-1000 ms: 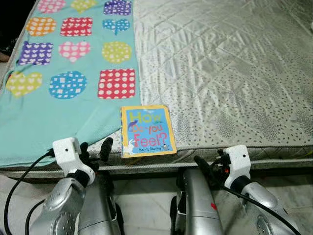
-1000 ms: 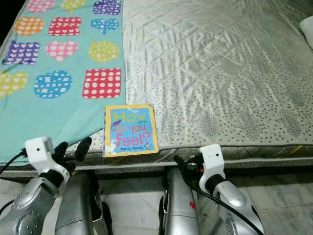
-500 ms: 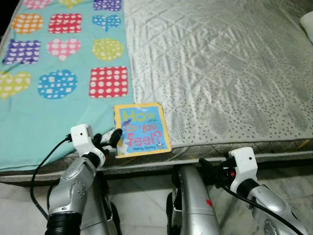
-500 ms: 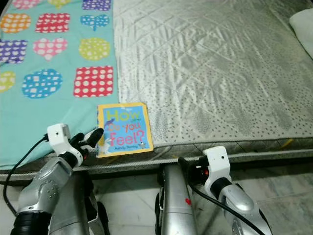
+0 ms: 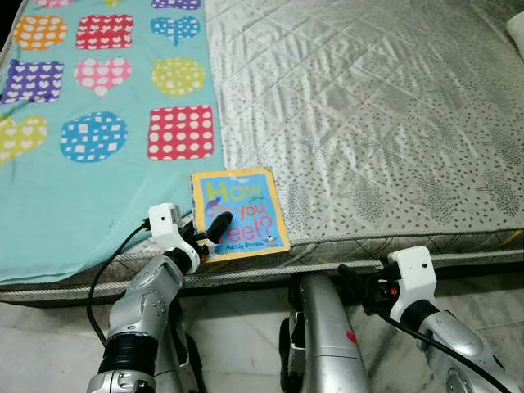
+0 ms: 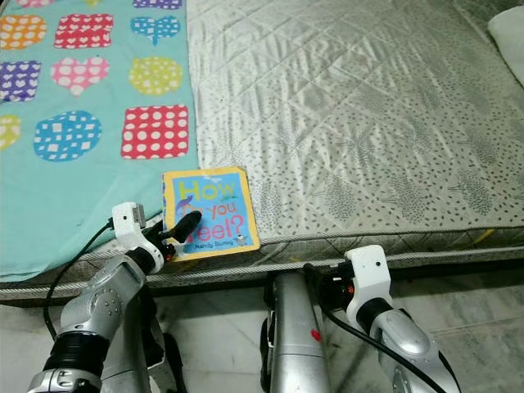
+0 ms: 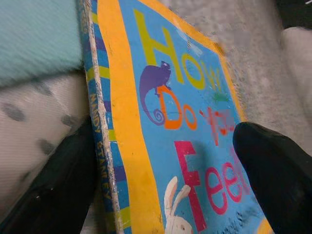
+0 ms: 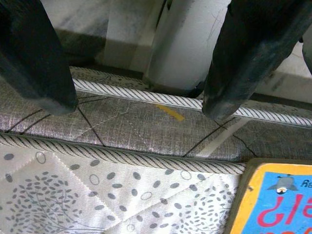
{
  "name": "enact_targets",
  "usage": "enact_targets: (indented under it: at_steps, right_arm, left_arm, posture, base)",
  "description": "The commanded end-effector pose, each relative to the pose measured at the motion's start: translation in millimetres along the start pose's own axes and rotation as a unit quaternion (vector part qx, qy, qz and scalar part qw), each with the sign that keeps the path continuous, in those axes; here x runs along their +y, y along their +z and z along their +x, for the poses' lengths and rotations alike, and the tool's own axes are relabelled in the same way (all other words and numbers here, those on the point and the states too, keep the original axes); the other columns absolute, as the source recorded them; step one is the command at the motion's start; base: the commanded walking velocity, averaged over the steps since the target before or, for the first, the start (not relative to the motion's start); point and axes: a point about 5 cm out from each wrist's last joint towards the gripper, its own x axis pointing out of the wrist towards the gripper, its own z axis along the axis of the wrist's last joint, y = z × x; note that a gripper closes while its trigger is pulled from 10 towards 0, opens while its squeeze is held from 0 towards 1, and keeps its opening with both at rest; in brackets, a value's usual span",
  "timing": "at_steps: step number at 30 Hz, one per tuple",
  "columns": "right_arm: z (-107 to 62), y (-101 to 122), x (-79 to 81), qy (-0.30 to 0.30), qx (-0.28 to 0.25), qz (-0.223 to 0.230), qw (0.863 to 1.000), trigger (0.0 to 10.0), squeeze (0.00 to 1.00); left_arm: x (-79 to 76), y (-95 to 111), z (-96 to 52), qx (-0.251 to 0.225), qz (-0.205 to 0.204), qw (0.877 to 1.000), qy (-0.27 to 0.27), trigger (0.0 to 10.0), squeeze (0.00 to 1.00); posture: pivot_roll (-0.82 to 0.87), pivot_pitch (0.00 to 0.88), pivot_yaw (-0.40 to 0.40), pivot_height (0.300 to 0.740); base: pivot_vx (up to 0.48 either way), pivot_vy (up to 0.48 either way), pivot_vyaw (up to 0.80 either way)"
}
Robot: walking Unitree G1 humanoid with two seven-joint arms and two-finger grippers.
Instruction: Clean up the room
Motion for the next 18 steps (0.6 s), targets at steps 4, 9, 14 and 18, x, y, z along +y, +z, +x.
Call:
enact_targets:
  at_steps: [4,9,14,18]
  right_arm:
    - [-2.1,0,0.1,-0.002,0.003,-0.002,1.000,10.0,0.00]
    - [-0.7,0,0.4,-0.003,0.002,-0.002,1.000,10.0,0.00]
    - [0.4,1,-0.4,-0.005,0.000,-0.003,1.000,10.0,0.00]
    - [0.5,2,-1.3,-0.008,-0.001,-0.003,1.000,10.0,0.00]
  left_arm:
    - [-13.7,-27,1.6,0.053,-0.085,0.993,-0.067,0.0,0.00]
    - [-17.5,-27,1.9,0.056,-0.127,0.985,-0.103,0.0,0.00]
    - [-18.5,-28,4.0,0.056,-0.172,0.976,-0.122,0.0,0.00]
    - [-16.1,-25,5.3,0.042,-0.208,0.969,-0.126,0.0,0.00]
  posture:
    - [-0.17,0.319,-0.082,0.547]
    - [-0.17,0.314,-0.080,0.547]
    - [-0.18,0.313,-0.079,0.547]
    - [-0.18,0.311,-0.080,0.547]
  base:
    - [0.000,0.000,0.00]
    - [0.000,0.000,0.00]
    - [0.000,0.000,0.00]
    - [0.000,0.000,0.00]
